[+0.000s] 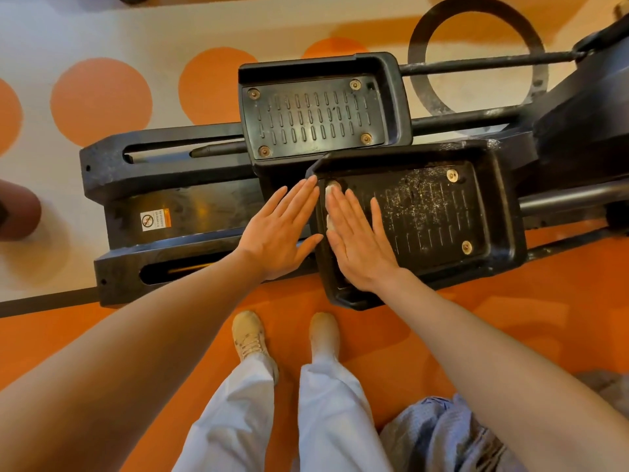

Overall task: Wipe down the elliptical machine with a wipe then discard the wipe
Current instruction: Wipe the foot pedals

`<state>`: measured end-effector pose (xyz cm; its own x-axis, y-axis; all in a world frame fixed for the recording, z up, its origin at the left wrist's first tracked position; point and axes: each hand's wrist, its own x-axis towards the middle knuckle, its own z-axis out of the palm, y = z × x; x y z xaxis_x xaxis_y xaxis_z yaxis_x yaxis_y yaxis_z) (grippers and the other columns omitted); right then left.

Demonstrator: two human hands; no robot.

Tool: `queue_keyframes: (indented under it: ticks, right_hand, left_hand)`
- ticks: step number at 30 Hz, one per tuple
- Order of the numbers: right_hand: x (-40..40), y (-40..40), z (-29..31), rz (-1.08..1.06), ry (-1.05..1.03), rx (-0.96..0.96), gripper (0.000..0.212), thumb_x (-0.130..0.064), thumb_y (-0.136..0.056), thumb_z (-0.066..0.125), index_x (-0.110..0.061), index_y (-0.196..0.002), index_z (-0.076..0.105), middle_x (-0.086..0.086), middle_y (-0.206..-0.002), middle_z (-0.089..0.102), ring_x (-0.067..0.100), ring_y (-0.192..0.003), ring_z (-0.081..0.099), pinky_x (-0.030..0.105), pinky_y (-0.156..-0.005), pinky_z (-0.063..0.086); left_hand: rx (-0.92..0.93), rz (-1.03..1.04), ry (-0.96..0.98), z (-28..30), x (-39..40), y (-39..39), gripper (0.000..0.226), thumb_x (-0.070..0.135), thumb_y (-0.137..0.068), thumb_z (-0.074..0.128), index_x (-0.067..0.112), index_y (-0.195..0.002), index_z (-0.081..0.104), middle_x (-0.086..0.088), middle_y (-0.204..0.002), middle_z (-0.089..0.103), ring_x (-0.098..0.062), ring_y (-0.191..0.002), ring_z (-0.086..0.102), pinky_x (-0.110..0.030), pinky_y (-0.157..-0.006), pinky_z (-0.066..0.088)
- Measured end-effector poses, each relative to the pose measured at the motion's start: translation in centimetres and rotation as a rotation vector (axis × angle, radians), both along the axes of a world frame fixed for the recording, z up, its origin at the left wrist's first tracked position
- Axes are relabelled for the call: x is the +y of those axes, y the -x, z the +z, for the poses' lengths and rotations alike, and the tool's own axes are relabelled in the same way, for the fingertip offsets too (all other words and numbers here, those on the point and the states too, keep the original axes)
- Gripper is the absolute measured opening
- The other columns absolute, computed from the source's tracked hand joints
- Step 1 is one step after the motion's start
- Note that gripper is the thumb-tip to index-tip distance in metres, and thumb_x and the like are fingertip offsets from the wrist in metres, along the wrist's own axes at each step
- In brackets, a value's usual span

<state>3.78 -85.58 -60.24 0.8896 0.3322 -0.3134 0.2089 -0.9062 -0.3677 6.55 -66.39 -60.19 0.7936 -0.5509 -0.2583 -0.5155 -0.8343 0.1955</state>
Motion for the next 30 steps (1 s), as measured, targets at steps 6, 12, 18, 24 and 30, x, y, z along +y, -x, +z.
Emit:
queue_keyframes:
  ticks: [6,12,18,24,30]
  right_hand:
    - [0.8,-1.3,-0.1,-0.165,0.054,-0.016,0.057,-0.038,-0.105,0.010,-0.020,-0.155,-0.012,-0.004,-0.162,-0.017,0.014,-0.148,-0.019,0.048,-0.116,-0.020]
    - [-1.8,0.3,-0.1,-0.007,0.139,-0.048,0.056,-0.038,-0.104,0.004,-0.022,-0.154,-0.015,-0.008,-0.162,-0.020,0.014,-0.148,-0.020,0.052,-0.115,-0.022]
    - [-1.6,-2.4,-0.7,-0.179,0.136,-0.018,0.054,-0.034,-0.105,0.006,-0.023,-0.153,-0.015,-0.005,-0.162,-0.017,0.016,-0.148,-0.019,0.052,-0.114,-0.022]
    - [-2.4,0.1,-0.7,-0.132,0.155,-0.057,0.057,-0.038,-0.102,0.001,-0.021,-0.154,-0.016,-0.004,-0.162,-0.018,0.016,-0.148,-0.018,0.053,-0.115,-0.021]
    - [-2.4,-2.4,-0.9,-0.225,0.189,-0.074,0.056,-0.035,-0.105,0.009,-0.015,-0.156,-0.004,0.003,-0.164,-0.007,0.018,-0.150,-0.014,0.052,-0.117,-0.015]
  left_hand:
    - [-0.084,0.110,-0.052,0.5,-2.0,1.1,0.071,0.052,-0.102,0.006,0.007,-0.156,0.003,-0.012,-0.165,-0.001,-0.022,-0.152,-0.004,-0.040,-0.124,-0.002]
    - [-0.097,0.179,-0.049,0.5,-4.1,1.7,0.063,0.039,-0.102,0.001,0.007,-0.157,0.000,-0.011,-0.165,-0.006,-0.022,-0.152,-0.009,-0.040,-0.124,-0.005]
    - [-0.090,0.217,-0.036,0.2,-5.1,1.0,0.066,0.040,-0.100,-0.002,0.008,-0.157,0.004,-0.011,-0.165,-0.002,-0.022,-0.152,-0.008,-0.042,-0.124,-0.002]
    - [-0.108,0.326,-0.016,-0.3,-7.1,1.6,0.063,0.038,-0.100,0.001,0.008,-0.155,0.004,-0.011,-0.165,0.002,-0.023,-0.153,-0.005,-0.043,-0.124,-0.001]
    - [-0.165,0.356,-0.034,-0.6,-7.9,1.9,0.061,0.033,-0.101,0.012,0.007,-0.156,0.015,-0.011,-0.165,0.011,-0.023,-0.153,0.003,-0.045,-0.123,-0.003]
